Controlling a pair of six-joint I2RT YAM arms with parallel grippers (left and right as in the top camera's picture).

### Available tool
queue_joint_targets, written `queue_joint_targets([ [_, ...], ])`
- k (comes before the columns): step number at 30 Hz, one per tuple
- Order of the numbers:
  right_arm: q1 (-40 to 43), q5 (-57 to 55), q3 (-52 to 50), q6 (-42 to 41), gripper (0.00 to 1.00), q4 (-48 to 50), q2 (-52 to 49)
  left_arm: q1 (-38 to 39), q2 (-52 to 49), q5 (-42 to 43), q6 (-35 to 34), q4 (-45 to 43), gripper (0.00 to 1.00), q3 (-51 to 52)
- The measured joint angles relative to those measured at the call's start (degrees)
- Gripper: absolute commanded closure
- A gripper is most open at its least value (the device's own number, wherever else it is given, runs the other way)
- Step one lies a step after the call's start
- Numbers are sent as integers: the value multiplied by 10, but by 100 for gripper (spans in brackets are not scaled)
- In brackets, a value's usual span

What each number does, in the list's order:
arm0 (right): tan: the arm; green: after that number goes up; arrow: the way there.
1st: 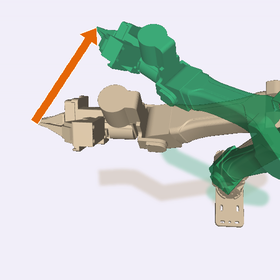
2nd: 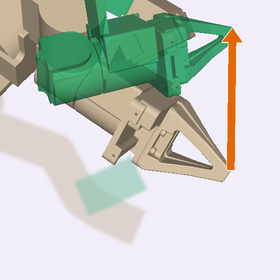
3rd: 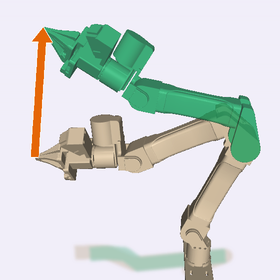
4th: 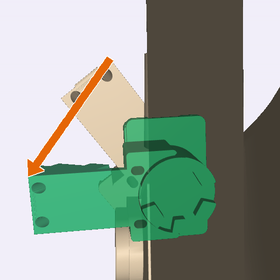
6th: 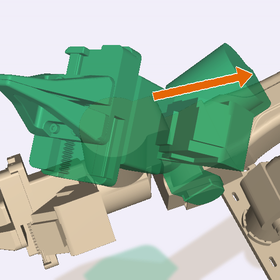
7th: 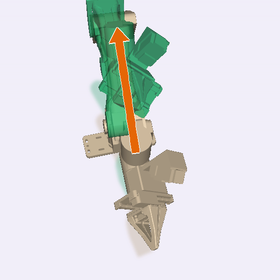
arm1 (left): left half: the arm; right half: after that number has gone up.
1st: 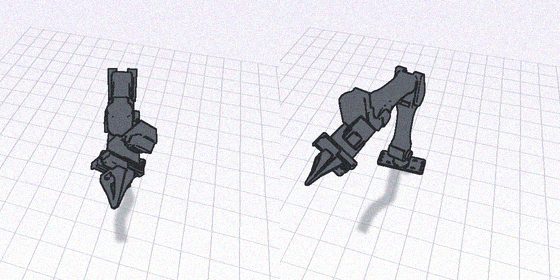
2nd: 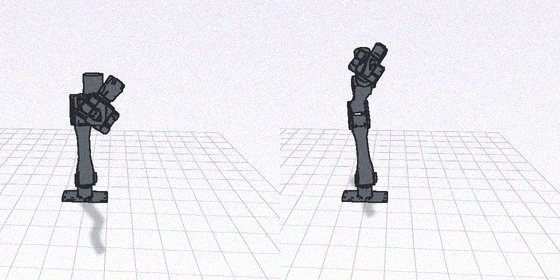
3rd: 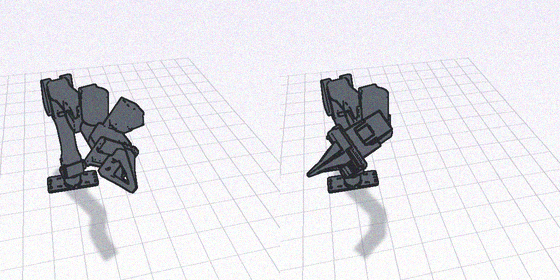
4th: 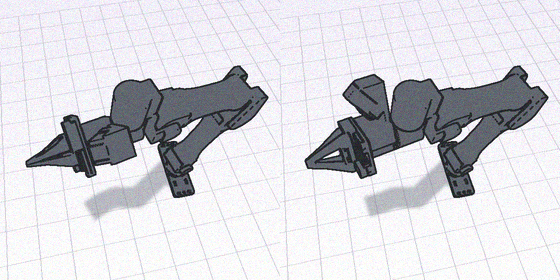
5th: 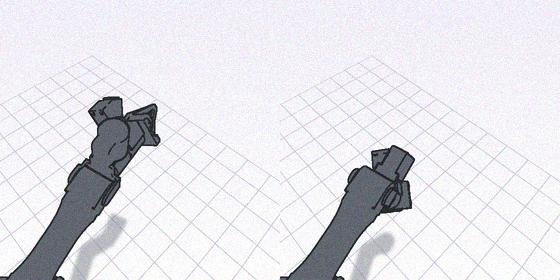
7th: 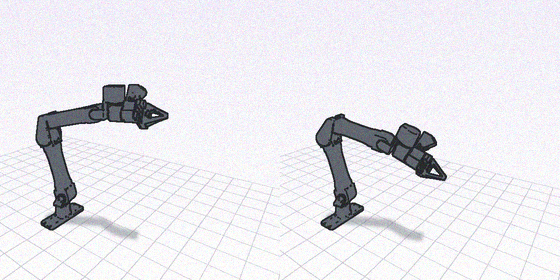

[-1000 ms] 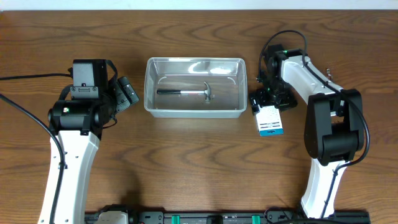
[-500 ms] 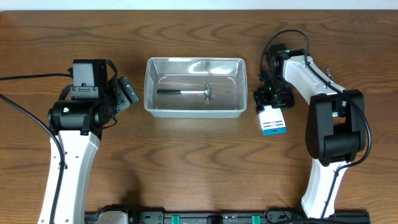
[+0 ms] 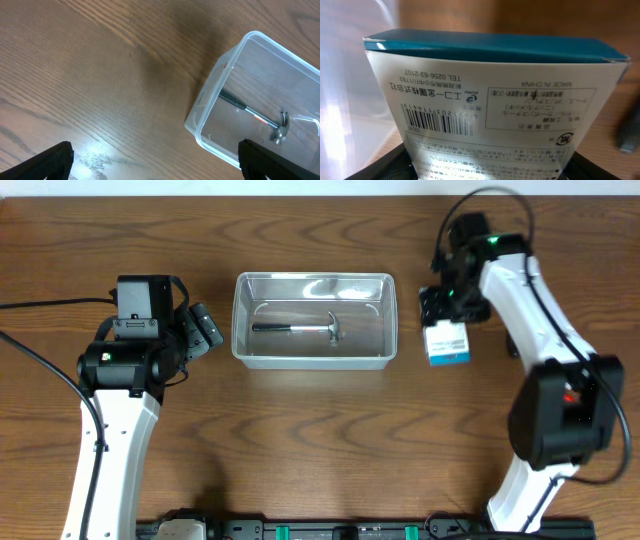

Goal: Pack container
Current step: 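Grasp the white-and-teal box with the right gripper and lift it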

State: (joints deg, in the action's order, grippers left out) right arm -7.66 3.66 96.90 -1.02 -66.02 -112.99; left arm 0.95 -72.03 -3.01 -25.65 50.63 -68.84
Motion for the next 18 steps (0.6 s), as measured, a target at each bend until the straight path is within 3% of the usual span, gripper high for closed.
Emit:
queue_joint_targets([
  [9,-28,-2,97,35,37,-8,77,0,0,0,0,0,2,0],
  [18,-136,0,130,140,45,11,96,0,0,0,0,0,2,0],
])
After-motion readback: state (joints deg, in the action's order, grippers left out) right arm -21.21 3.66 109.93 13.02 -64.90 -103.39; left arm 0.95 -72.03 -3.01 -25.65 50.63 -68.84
